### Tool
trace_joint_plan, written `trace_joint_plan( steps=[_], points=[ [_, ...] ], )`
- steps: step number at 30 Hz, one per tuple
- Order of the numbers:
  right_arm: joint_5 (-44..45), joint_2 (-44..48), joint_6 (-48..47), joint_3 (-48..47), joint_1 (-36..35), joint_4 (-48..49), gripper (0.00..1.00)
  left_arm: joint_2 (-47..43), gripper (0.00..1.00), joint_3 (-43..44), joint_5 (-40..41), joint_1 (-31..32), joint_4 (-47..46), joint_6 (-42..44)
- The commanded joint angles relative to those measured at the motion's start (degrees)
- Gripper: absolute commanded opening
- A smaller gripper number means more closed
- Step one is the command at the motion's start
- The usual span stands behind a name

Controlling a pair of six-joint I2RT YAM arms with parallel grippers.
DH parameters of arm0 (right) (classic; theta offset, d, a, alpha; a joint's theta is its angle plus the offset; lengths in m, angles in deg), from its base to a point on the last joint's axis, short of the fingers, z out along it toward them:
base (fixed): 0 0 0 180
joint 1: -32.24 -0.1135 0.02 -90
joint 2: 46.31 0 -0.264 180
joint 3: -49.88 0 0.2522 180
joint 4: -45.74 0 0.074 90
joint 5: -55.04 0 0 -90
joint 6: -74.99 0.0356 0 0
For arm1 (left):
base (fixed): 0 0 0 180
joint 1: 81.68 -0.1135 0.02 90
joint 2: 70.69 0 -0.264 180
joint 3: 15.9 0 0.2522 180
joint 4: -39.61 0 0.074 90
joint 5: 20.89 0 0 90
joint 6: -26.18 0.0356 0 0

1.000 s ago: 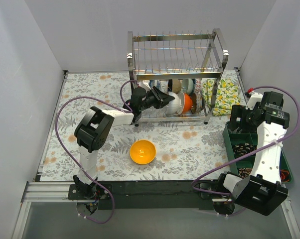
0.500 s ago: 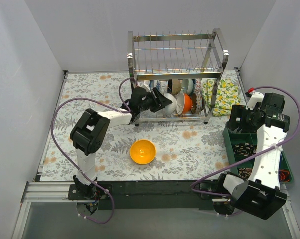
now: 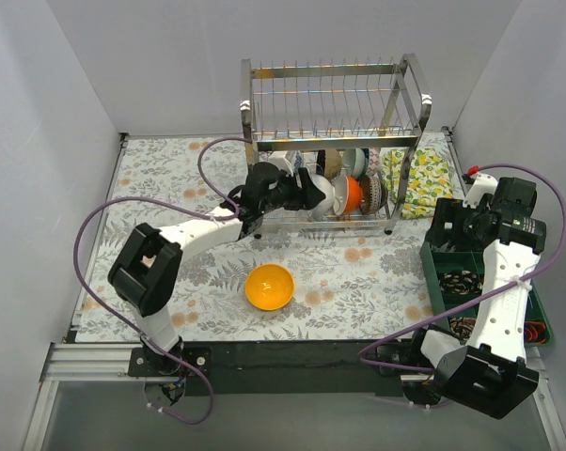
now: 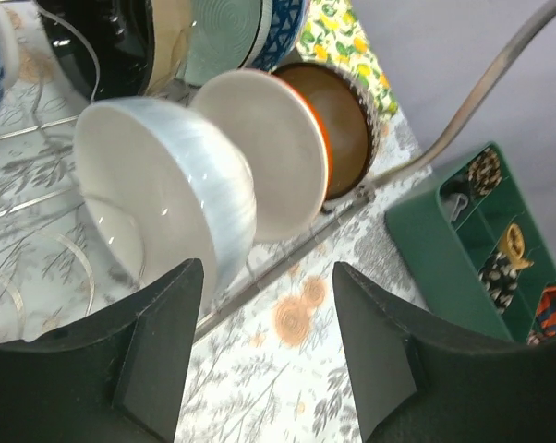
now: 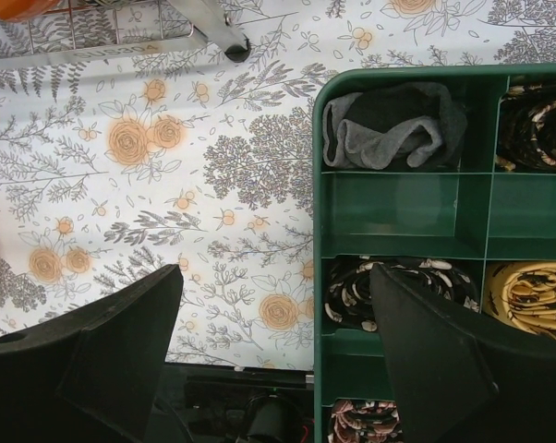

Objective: Load the bowls into the dish rack

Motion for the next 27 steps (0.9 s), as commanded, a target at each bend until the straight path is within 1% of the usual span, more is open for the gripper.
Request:
trace_joint_plan(
  steps=[1,2,3,5,6,8,9,10,11,12,13,14,15,19,20,26,27],
  points=[
    [-2.22,1.06,0.54,-1.79,0.32,0.32,0.91,-9.89,0.58,-3.78,2.17,0.72,11.09,11.13],
    [-2.14,1.14,0.37,-1.96,0.32,0.14,0.91,-11.39,0.58,-4.66,2.7,0.98,13.37,12.97],
    [-1.96,1.23,0.19,-2.05,0.32,0.23,0.91,-15.23,0.58,-7.28,2.79,1.16,17.57,16.82],
    [-1.61,1.58,0.1,-1.7,0.32,0.32,0.91,-19.3,0.58,-10.89,0.69,1.24,19.45,22.54],
    [-1.35,1.67,0.1,-1.44,0.32,0.41,0.92,-24.1,0.58,-14.21,-2.71,1.42,20.77,28.49],
    [-1.7,1.93,-0.07,-1.26,0.32,0.93,0.92,-28.0,0.58,-17.14,-9.48,1.6,22.79,36.77],
    [-2.31,2.02,-0.33,-1.35,0.32,1.02,0.92,-29.32,0.57,-17.76,-12.3,1.6,26.89,40.46],
    [-2.57,2.11,-0.68,-1.44,0.23,1.11,0.92,-31.42,0.57,-18.37,-18.33,1.68,29.37,47.98],
    [-2.75,2.46,-0.77,-1.78,0.32,1.46,0.92,-31.97,0.57,-18.2,-21.0,1.69,32.44,51.71],
    [-3.1,2.81,-0.95,-1.87,0.32,1.72,0.92,-32.49,0.56,-18.03,-23.03,1.86,38.21,55.4],
    [-3.37,3.16,-0.86,-1.79,0.23,1.9,0.92,-33.11,0.56,-17.59,-26.36,2.03,40.97,61.36],
    [-3.8,4.12,-0.78,-1.27,0.32,2.07,0.92,-33.2,0.55,-17.41,-27.0,2.47,43.6,64.29],
    [-4.68,4.57,-0.78,-0.83,0.23,2.42,0.92,-33.38,0.54,-17.32,-26.83,3.69,47.55,66.49],
    [-6.09,5.98,0.1,1.2,0.23,2.87,0.92,-33.47,0.52,-18.37,-23.15,7.48,53.91,74.68],
    [-6.01,6.07,0.1,1.11,0.14,2.87,0.92,-33.81,0.52,-19.68,-20.35,8.36,54.09,75.47],
    [-5.57,6.33,-0.51,-0.29,-1.27,2.87,0.92,-35.93,0.5,-25.4,-16.02,13.19,50.4,75.22],
    [-5.48,6.33,-0.51,-0.47,-1.53,2.87,0.92,-35.75,0.5,-26.71,-14.19,14.42,48.57,74.09]
  ],
)
